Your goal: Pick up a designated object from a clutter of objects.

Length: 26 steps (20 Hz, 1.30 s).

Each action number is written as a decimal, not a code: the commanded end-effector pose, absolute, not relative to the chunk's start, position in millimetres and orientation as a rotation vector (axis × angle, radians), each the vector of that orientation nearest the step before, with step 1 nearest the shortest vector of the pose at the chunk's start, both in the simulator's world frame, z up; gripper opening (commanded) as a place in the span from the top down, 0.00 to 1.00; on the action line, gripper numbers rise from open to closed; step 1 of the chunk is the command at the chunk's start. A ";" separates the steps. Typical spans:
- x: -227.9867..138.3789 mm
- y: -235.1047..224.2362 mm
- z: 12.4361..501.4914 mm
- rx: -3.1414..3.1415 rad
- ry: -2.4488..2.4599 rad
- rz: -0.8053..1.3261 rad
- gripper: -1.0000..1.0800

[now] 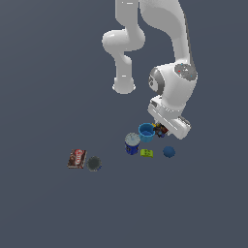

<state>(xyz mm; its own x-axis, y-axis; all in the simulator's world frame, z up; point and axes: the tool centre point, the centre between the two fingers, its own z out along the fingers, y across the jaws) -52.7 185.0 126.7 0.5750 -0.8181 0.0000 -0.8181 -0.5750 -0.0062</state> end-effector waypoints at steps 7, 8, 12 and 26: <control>-26.1 128.6 211.3 -2.781 1.444 -0.001 1.00; -23.0 122.1 221.2 -2.781 1.444 -0.001 1.00; -10.3 95.9 259.7 -2.781 1.444 0.001 1.00; 34.2 11.5 384.1 -2.784 1.448 0.000 1.00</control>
<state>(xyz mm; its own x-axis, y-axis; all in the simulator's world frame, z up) 30.1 19.4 371.8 0.5734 -0.8192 -0.0020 -0.8193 -0.5734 -0.0026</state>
